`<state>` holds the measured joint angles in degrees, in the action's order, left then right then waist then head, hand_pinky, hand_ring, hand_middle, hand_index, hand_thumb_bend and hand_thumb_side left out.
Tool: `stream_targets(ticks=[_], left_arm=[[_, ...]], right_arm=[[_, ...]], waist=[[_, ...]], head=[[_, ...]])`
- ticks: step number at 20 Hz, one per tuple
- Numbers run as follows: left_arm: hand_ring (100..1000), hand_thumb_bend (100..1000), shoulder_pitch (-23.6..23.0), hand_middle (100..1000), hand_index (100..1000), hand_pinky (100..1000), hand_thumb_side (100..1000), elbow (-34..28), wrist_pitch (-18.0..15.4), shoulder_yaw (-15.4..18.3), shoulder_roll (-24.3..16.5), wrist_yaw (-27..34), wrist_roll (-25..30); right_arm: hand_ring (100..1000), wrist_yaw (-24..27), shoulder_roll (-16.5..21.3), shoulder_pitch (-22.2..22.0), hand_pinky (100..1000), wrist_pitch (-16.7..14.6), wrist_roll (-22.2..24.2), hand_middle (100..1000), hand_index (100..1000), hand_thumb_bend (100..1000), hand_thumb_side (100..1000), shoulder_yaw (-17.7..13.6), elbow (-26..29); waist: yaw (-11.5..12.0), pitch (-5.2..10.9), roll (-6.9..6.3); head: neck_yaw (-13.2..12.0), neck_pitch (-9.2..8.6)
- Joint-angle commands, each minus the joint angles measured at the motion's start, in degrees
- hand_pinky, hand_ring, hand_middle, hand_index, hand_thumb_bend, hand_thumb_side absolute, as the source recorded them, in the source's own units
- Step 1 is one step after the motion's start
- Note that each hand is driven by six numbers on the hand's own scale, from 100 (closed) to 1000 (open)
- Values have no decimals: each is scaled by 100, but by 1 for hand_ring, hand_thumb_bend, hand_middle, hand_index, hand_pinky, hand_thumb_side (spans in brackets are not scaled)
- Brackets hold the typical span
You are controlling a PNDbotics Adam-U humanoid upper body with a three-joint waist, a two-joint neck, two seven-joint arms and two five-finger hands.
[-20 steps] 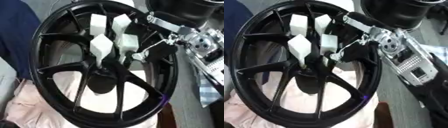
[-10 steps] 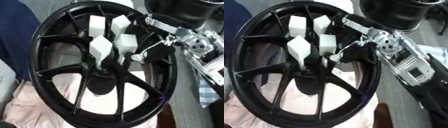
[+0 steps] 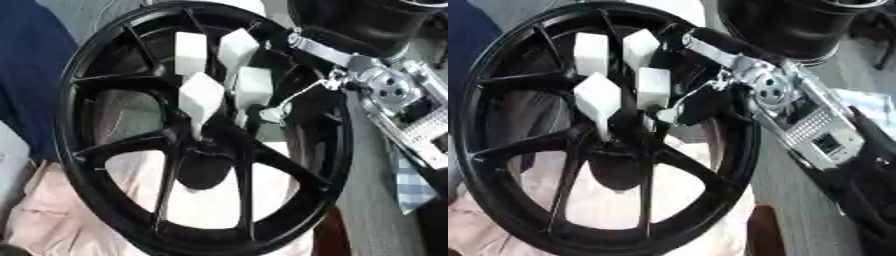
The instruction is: Pull the pin out of the wheel hub.
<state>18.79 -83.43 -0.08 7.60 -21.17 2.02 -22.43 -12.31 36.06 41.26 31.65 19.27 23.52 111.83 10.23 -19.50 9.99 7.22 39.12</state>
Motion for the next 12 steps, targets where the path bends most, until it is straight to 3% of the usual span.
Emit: stream_targets(ticks=[1,7,12], left_arm=[[582,100,73,474,667,549,870,-102,6,10,-86,18,7],[582,100,72,474,667,549,871,-88,12,13,-78,25,8],[582,100,57,474,667,549,872,-66,17,19,-71,37,8]], right_arm=[[654,215,113,66,653,71,-126,399,542,378,100,-119,138],[608,589,125,62,632,204,-198,313,478,341,100,-156,200],[588,978,181,95,613,362,-224,285,453,380,100,-282,269]], waist=[[-9,121,-70],[-24,148,-75],[-55,192,-81]], head=[[28,-43],[47,-37],[70,-12]])
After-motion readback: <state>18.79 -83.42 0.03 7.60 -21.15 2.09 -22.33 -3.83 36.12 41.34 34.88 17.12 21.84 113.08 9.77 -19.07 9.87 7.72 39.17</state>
